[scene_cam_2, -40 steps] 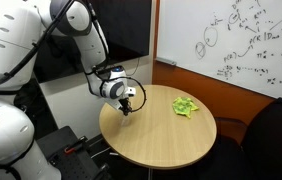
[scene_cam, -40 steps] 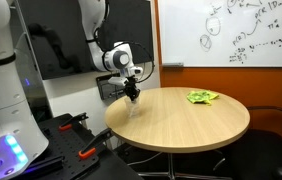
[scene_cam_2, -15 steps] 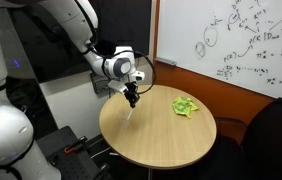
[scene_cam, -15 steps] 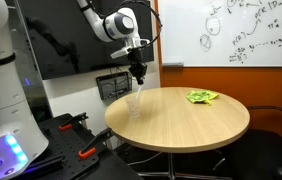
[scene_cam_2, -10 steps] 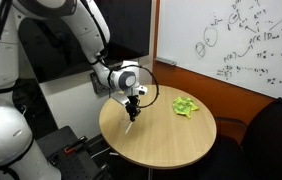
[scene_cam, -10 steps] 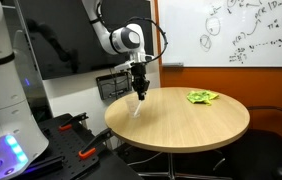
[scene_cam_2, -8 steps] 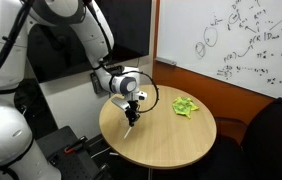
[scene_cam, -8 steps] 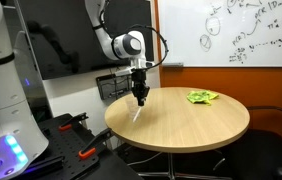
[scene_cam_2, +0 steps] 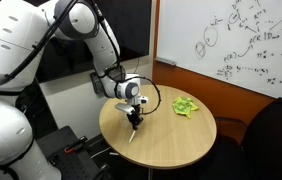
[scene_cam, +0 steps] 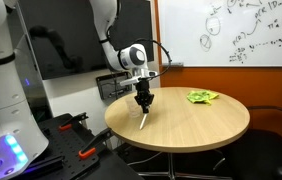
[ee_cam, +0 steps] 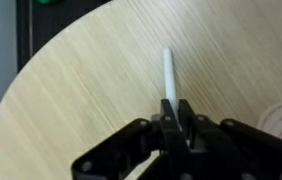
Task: Move the pen slightly to the right
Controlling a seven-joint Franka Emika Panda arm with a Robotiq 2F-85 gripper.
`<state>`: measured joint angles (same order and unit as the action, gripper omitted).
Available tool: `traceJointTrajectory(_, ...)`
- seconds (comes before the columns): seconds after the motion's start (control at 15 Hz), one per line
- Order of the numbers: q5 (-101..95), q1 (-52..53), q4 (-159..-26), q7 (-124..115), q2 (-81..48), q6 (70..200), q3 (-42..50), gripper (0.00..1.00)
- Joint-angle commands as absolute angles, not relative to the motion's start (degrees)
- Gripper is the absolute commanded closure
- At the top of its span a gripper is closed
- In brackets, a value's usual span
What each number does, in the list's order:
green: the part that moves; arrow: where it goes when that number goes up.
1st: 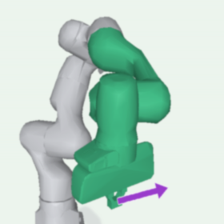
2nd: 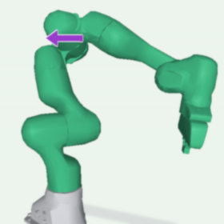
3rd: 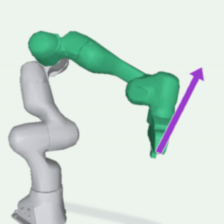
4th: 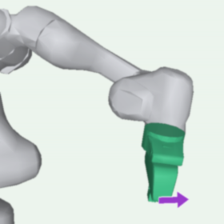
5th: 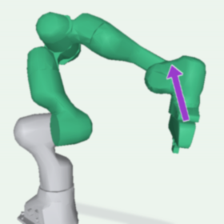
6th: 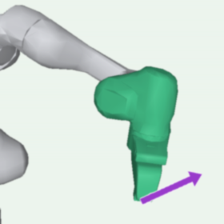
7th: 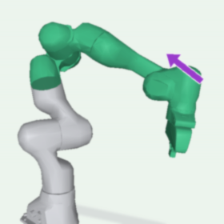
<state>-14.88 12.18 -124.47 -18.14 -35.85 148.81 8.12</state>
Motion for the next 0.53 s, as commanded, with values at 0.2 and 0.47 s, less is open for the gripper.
traceJointTrajectory(0.2, -15.6, 13.3, -123.5, -19.7, -33.4, 150.2, 9.7, 0.32)
traceJointTrajectory(0.47, -13.7, 11.2, -127.0, -17.2, -26.1, 151.8, 7.4, 0.02)
